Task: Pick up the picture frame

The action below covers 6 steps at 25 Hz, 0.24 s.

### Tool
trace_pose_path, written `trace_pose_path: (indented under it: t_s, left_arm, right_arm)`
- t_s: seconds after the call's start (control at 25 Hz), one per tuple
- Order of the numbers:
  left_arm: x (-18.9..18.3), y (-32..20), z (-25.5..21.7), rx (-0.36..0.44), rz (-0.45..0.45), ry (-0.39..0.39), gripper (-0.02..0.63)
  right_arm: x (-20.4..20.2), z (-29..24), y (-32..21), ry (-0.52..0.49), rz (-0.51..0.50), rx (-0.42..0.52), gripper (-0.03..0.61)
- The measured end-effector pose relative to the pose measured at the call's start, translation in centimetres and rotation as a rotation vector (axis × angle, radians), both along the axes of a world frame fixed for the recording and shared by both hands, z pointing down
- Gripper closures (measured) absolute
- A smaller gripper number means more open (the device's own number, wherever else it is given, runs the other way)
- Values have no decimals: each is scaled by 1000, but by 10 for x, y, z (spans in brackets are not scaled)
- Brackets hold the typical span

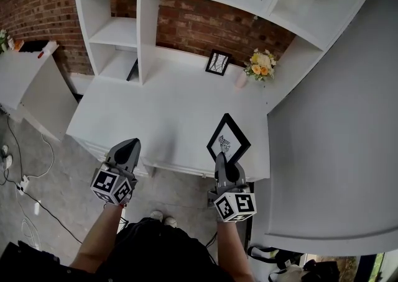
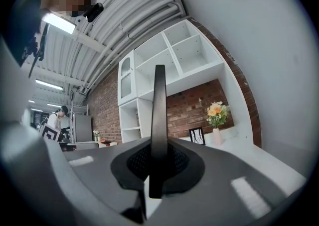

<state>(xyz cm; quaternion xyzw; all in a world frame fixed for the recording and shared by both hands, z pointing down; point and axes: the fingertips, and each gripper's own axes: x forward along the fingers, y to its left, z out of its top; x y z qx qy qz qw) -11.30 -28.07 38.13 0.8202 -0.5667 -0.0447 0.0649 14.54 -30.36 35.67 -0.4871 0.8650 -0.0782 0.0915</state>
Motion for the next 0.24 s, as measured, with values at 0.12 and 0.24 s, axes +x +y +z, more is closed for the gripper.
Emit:
trace_pose_path:
  t_s: [0.12, 0.24]
  left_arm:
    - [-2, -1, -2, 2, -4, 1, 609]
    - [-4, -3, -3, 3, -7, 3, 609]
  right_arm:
    - [1, -7, 1, 6, 11, 32, 566]
    - [1, -13, -1, 9, 16, 50, 566]
